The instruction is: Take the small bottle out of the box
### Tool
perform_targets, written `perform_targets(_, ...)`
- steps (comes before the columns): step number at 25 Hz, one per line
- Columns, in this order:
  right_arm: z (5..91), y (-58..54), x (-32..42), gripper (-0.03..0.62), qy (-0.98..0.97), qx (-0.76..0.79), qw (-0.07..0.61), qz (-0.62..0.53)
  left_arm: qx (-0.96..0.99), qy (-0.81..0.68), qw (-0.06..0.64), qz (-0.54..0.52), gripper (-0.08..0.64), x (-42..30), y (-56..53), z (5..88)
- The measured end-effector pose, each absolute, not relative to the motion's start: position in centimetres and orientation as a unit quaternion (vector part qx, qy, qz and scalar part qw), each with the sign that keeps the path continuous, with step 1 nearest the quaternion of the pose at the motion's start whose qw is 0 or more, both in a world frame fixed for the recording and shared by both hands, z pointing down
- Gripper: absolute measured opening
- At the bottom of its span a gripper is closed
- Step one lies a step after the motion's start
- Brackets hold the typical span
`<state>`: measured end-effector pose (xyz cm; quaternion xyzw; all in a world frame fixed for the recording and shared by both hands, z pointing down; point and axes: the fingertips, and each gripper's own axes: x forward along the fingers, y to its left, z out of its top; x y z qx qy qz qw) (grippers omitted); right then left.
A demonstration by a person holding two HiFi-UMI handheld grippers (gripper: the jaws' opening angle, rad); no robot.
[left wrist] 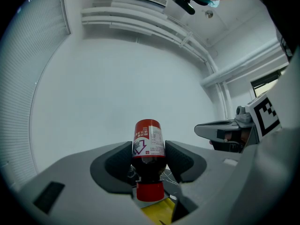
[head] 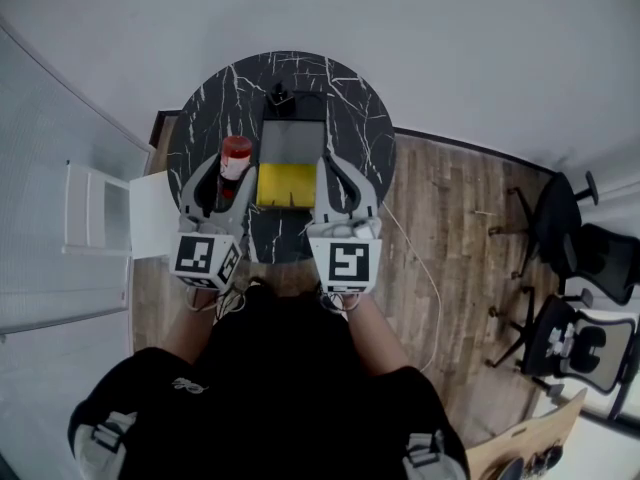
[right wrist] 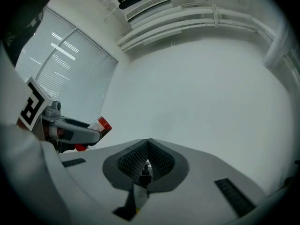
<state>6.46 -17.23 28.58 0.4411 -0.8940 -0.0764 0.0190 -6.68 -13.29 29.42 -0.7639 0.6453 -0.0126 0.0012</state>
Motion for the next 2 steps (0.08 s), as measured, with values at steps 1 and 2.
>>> perform_targets(1,28.64,-17.27,6.54,-0.005,-0.894,0.441,0.020,-0.077,-0.764,0.645,0.001,-0.013,0.210,-6.64,-13.34,29.47)
perform_targets(2,28.70,-17.31,6.61,-0.005,-0.894,0.441,0.021,-0.077,-0.764,0.645,0.001,-0.013,0.210,-6.60,-13.37,29.52)
